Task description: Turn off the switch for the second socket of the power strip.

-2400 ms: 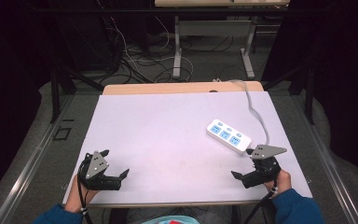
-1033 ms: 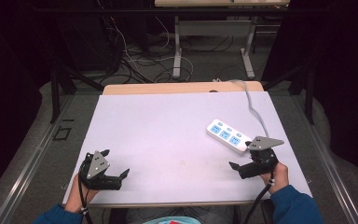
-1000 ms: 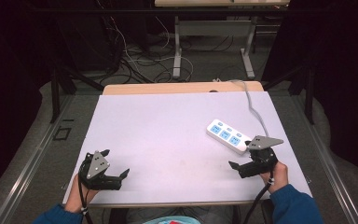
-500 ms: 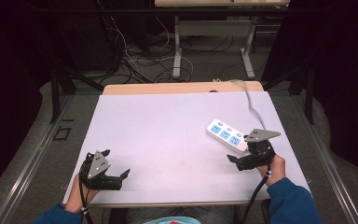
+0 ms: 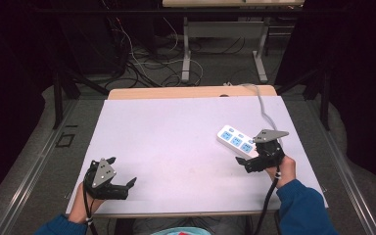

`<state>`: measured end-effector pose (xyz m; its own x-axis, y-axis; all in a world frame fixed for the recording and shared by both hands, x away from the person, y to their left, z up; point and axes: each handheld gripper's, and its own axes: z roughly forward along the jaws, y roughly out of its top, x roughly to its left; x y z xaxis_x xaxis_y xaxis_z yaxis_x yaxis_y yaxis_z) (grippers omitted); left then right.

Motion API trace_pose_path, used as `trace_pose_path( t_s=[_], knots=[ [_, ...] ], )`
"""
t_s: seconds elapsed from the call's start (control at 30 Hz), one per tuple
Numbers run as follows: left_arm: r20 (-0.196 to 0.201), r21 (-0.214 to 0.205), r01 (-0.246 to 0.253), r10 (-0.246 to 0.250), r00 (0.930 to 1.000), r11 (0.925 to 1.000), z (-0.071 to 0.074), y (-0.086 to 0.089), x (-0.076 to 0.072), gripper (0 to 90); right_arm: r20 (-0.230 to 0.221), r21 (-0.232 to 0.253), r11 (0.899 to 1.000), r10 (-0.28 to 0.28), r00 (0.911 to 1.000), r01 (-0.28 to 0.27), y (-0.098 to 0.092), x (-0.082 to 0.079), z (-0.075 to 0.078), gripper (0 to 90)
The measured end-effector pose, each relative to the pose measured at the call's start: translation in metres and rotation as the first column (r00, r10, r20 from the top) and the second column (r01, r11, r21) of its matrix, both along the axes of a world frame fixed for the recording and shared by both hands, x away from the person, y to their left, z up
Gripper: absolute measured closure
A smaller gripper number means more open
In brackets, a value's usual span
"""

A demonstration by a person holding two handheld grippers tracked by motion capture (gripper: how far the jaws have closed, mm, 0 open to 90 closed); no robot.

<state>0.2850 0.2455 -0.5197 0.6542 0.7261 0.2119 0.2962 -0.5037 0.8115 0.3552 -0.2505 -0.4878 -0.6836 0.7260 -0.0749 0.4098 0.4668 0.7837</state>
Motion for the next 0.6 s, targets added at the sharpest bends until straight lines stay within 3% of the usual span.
trace_pose_path(
  t_s=[0.6],
  knots=[
    [0.006, -0.013, 0.000, 0.000, 1.0000, 0.9999, 0.000, 0.000, -0.001, 3.1, -0.028, 0.005, 1.000, -0.016, 0.9995, 0.016, 0.004, 0.028, 0.001, 1.1]
  ],
)
